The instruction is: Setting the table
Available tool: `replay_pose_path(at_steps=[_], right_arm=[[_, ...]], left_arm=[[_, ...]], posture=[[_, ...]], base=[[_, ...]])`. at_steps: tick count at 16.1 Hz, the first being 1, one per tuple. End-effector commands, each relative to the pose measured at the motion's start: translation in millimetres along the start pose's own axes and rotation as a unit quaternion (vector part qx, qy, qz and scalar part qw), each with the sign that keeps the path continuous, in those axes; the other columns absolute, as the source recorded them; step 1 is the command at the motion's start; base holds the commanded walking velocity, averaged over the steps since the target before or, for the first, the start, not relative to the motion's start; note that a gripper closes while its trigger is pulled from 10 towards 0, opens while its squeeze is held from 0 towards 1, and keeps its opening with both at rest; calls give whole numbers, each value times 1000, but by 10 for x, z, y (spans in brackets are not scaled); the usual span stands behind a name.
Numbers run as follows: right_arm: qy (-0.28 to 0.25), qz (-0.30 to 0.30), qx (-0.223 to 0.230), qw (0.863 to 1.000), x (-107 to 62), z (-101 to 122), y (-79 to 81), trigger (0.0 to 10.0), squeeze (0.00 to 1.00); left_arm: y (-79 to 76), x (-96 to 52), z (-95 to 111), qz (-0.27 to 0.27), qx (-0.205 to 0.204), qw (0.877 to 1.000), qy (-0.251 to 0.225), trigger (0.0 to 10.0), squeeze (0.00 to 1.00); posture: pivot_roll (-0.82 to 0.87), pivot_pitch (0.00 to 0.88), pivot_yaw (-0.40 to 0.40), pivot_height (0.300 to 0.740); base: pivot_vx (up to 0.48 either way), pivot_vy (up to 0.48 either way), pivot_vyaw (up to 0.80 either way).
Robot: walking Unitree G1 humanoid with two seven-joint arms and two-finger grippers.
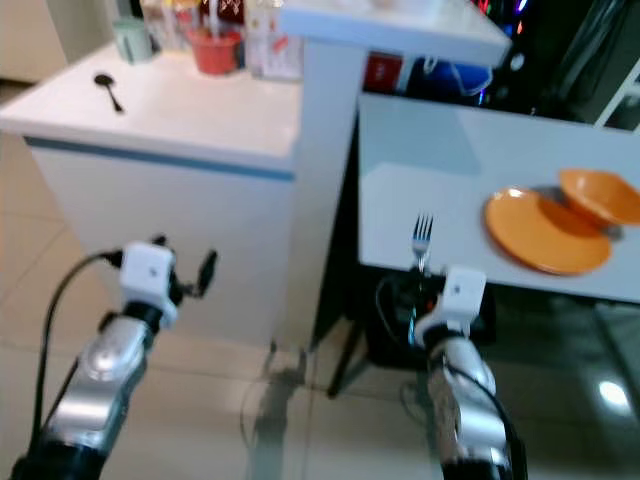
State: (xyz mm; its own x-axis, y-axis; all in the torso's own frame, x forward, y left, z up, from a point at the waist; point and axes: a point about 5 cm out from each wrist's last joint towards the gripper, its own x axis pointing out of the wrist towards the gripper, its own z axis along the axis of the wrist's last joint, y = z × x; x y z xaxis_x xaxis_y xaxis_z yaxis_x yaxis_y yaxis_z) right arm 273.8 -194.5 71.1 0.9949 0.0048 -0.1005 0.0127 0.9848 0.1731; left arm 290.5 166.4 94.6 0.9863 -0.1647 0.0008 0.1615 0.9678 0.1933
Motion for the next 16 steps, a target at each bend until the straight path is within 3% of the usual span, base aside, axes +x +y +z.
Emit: replay_pose_path(at_steps=[1, 5, 7, 10, 14, 16], right_arm=[[-8, -21, -1, 1000, -18, 45, -103, 10000, 0], [-10, -20, 2, 1000, 19, 77, -79, 10000, 0], [-9, -18, 2, 1000, 26, 73, -59, 10000, 0], [-9, -16, 2, 1000, 18, 87, -37, 10000, 0], [-7, -23, 6, 1000, 43, 147, -116, 10000, 0], [-2, -16, -2, 1000, 74, 167, -82, 10000, 0]], left_arm=[[-87, 50, 62, -14, -5, 1000, -8, 10000, 0], [-178, 122, 96, -25, -6, 1000, -11, 10000, 0], [-196, 127, 132, -30, -21, 999, -12, 10000, 0], [-138, 144, 149, -26, -18, 999, -14, 10000, 0], [-83, 161, 313, -10, -18, 999, -40, 10000, 0], [-68, 148, 333, -15, -16, 999, -43, 10000, 0]], posture=[[-6, 0, -44, 740], [-7, 0, -54, 740], [-1, 0, -57, 740], [-16, 0, -51, 740], [6, 0, -52, 740], [-4, 0, -42, 740]], base=[[0, -424, 0], [0, -422, 0], [0, 0, 0], [0, 405, 0], [0, 0, 0], [0, 0, 0]])
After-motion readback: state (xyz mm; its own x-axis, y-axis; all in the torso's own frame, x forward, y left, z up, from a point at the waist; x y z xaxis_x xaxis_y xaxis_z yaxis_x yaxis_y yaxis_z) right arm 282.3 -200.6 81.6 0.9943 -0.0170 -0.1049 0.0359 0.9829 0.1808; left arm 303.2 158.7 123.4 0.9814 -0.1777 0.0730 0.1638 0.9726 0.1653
